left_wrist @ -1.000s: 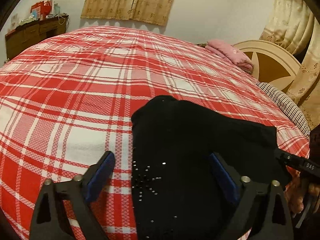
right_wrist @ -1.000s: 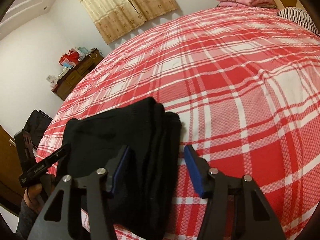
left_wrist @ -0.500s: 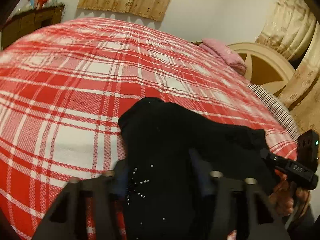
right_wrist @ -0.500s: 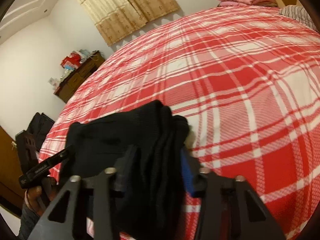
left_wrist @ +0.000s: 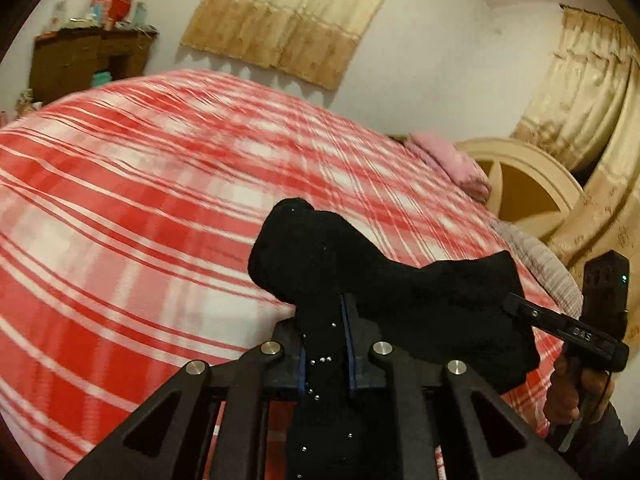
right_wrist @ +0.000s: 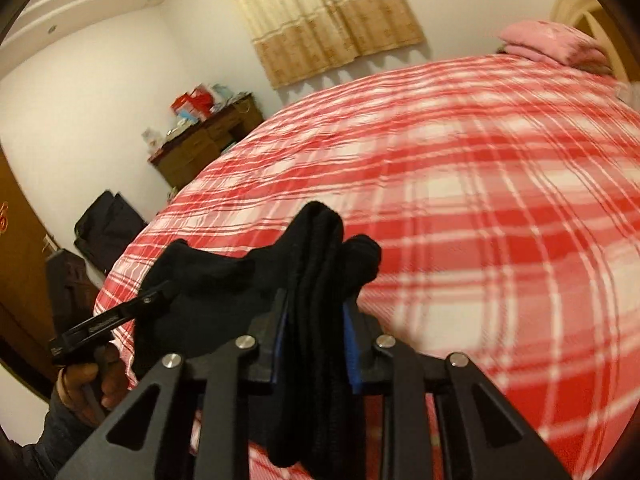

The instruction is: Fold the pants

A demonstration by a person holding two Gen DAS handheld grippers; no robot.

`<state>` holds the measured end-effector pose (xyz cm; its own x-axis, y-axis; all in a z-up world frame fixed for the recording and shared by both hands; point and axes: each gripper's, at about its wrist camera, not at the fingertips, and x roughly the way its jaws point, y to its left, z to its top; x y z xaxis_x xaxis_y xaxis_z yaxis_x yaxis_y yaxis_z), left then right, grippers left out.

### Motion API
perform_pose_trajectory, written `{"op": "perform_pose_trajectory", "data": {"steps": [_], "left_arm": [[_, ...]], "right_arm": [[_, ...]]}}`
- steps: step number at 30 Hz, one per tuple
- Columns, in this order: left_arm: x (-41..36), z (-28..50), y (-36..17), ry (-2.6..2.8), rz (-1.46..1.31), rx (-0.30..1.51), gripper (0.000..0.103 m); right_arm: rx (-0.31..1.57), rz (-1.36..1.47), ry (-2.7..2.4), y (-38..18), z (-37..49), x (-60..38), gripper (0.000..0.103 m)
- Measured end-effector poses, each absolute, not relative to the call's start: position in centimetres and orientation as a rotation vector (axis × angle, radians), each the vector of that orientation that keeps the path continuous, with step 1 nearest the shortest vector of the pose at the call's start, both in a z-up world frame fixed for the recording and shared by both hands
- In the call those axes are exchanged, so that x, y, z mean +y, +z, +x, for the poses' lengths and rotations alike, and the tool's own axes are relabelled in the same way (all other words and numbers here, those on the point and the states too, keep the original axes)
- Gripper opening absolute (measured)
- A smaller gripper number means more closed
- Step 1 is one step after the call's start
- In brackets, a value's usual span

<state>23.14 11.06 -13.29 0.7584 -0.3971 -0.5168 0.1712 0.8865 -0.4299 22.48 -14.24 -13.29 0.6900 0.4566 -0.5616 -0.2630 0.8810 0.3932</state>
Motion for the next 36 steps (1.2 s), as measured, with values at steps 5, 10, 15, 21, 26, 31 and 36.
{"op": "perform_pose_trajectory", "data": {"steps": [5,10,15,21,26,31,36], "left_arm": [[15.9,23.8,-11.8,-0.204,-0.382,0.588,0.014],[20.3,24.3,-11.8,-0.067,-0.380,0.554,0.014],[22.6,26.3,-14.6,0.030,-0.353,0.599,0.014],[22.5,27.6,-17.6,0.164,-0.274,0.640,0.064],[23.5,27.1,-18.4,0.210,-0.290,0.616,0.077],[23.3,25.9,-18.3,0.234,-0.268,0.612,0.077],[23.8,24.0,-17.9,0.284,-0.277,0.609,0.081]], "right_arm": [[0.696,0.201,0.506,-11.1,27.7,-9.1,0.027],[0.690,0.165,0.595,-10.1,33.0,-3.6,0.027],[0.706,0.128,0.638,-11.8,37.1,1.5,0.027],[0.818,0.140,0.573,-16.3,41.2,3.7,0.030],[0.869,0.190,0.495,-18.4,42.0,1.6,0.062],[0.871,0.189,0.489,-18.2,41.7,1.0,0.063],[0.835,0.206,0.461,-17.9,40.7,-0.5,0.069]]}}
